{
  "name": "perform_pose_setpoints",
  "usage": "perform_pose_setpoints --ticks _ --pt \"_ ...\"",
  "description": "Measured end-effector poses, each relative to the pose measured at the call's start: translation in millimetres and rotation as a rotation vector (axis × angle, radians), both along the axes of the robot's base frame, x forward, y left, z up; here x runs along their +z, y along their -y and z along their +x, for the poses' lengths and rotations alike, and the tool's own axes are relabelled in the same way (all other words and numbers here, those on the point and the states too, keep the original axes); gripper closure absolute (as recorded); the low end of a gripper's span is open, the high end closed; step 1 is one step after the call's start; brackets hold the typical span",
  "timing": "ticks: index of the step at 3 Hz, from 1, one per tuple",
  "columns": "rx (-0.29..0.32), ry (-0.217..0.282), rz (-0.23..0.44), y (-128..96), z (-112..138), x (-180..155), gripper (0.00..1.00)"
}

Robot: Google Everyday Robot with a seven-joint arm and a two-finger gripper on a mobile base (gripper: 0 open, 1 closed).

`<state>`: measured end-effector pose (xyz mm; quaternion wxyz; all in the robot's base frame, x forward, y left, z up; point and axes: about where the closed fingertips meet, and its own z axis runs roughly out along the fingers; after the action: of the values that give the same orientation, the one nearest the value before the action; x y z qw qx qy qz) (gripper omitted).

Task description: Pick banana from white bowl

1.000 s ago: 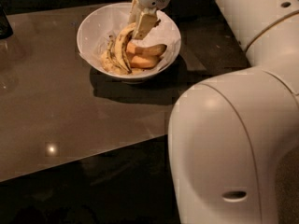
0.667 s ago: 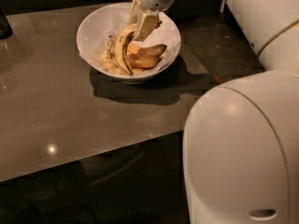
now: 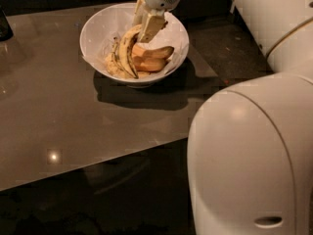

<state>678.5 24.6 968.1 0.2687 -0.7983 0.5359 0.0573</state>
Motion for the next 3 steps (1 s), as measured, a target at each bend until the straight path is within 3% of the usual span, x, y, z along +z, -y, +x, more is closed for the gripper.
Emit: perform_pose_setpoints --ticks 1,2,3 --pt "0.005 0.009 0.037 -1.7 -20.9 9.5 1.00" --pt "0.041 -0.018 0.088 -14.3 -77.7 21.9 1.00" --pt "0.042 -0.018 0.088 -14.5 -78.6 22.0 1.00"
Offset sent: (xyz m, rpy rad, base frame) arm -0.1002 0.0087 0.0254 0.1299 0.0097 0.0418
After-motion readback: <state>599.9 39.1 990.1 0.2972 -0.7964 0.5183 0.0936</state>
